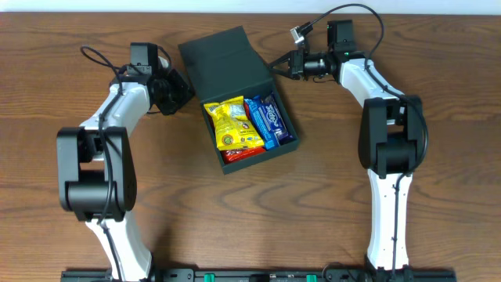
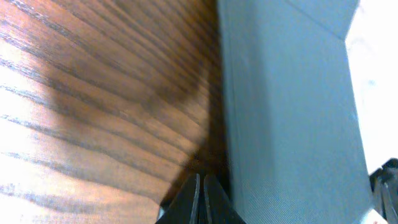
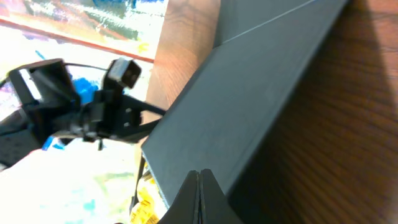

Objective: Pack container
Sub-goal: 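Push the lid forward with both grippers to close the box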

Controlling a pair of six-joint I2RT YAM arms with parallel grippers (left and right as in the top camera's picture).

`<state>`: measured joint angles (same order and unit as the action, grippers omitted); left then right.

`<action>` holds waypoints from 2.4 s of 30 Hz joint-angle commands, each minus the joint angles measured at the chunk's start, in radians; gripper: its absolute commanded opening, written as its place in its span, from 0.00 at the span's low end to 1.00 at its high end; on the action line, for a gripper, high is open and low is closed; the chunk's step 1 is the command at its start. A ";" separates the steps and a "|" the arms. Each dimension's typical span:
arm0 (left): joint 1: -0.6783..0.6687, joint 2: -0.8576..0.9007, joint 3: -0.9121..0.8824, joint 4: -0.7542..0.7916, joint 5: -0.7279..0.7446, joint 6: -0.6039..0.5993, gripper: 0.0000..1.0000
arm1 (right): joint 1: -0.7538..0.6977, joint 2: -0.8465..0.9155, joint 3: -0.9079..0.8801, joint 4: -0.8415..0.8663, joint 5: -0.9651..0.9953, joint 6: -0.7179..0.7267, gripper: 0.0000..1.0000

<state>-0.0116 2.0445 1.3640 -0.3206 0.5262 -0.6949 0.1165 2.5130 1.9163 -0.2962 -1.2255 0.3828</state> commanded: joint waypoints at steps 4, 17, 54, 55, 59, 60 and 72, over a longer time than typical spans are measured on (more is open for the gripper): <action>-0.003 0.085 0.010 0.161 0.133 -0.098 0.06 | 0.009 0.007 -0.001 0.000 -0.043 0.006 0.02; -0.003 0.085 0.011 0.182 0.129 -0.134 0.06 | -0.012 0.008 -0.001 -0.221 0.304 0.074 0.02; -0.003 0.085 0.011 0.221 0.119 -0.151 0.06 | 0.027 0.081 -0.001 0.018 0.014 0.137 0.02; -0.003 0.085 0.011 0.222 0.121 -0.151 0.06 | 0.027 0.081 -0.001 0.037 -0.003 0.137 0.01; -0.008 0.085 0.011 0.246 0.133 -0.151 0.06 | 0.028 0.081 -0.001 0.153 -0.114 0.154 0.02; -0.010 0.085 0.011 0.261 0.144 -0.151 0.06 | 0.028 0.081 -0.001 0.183 -0.139 0.165 0.02; -0.013 0.085 0.055 0.408 0.307 -0.116 0.06 | 0.024 0.081 0.000 0.853 -0.335 0.653 0.02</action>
<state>-0.0147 2.1284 1.3746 0.0795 0.7490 -0.8375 0.1257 2.5950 1.9041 0.4606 -1.4414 0.8043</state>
